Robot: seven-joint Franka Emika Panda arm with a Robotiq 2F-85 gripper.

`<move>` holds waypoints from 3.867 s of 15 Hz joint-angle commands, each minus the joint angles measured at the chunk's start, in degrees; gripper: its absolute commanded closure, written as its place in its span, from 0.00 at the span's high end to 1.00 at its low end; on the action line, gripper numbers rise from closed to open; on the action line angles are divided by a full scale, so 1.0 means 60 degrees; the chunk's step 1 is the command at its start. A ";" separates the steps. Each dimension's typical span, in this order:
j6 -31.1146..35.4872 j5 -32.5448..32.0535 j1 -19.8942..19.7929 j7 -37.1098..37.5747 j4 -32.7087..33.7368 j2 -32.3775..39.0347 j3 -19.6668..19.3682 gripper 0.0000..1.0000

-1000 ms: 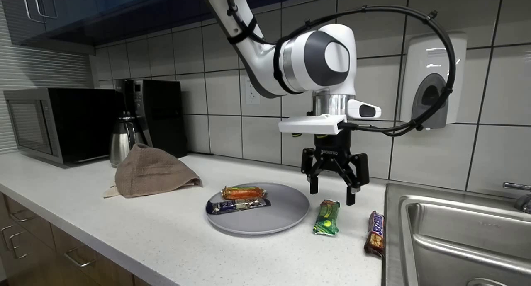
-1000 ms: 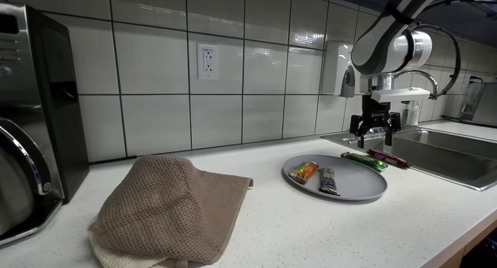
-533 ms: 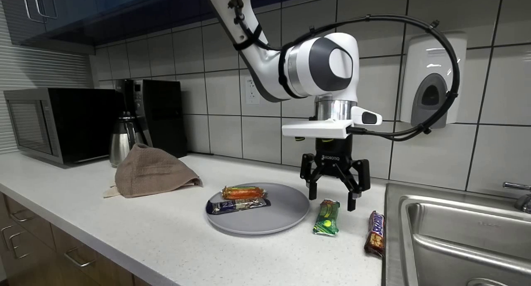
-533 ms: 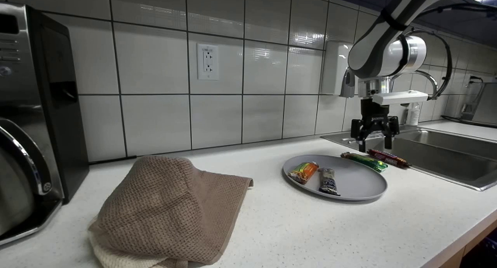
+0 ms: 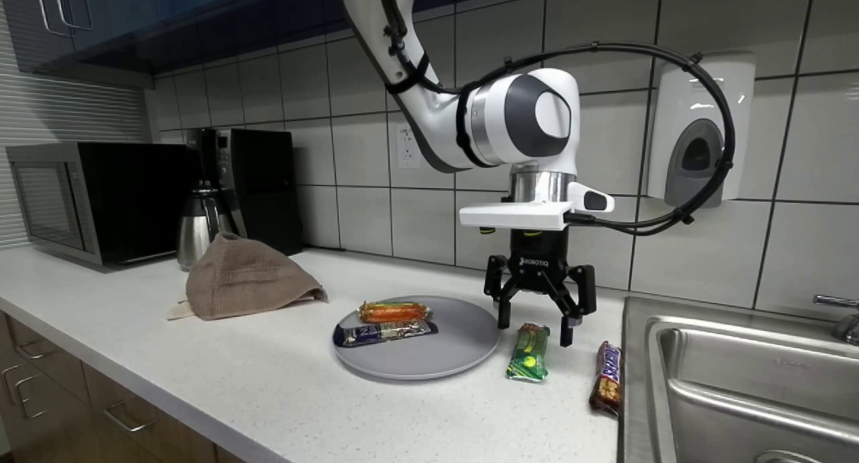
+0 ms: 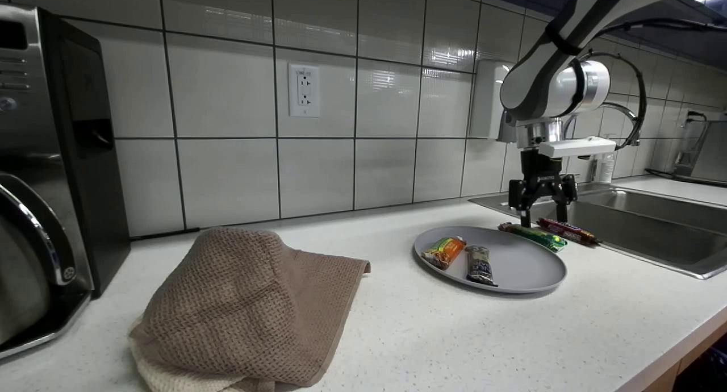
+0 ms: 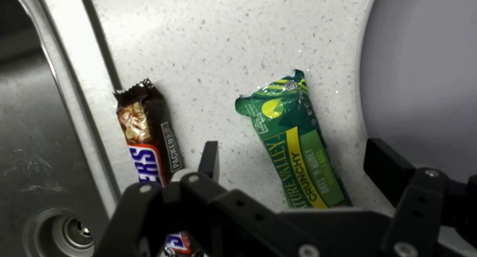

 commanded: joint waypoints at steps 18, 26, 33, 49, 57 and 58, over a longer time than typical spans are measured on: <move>-0.0804 -0.0094 -0.0327 -0.0606 0.0797 0.0559 0.0216 1.00; -0.0987 -0.0098 -0.0364 -0.0657 0.0998 0.0749 0.0216 1.00; -0.1064 -0.0014 -0.0426 -0.0763 0.1090 0.0782 0.0260 0.53; -0.0969 -0.0004 -0.0458 -0.0994 0.0996 0.0548 0.0416 0.17; -0.0747 -0.0021 -0.0419 -0.0990 0.0573 0.0035 0.0425 0.17; -0.0733 -0.0028 -0.0406 -0.0993 0.0516 -0.0037 0.0430 0.17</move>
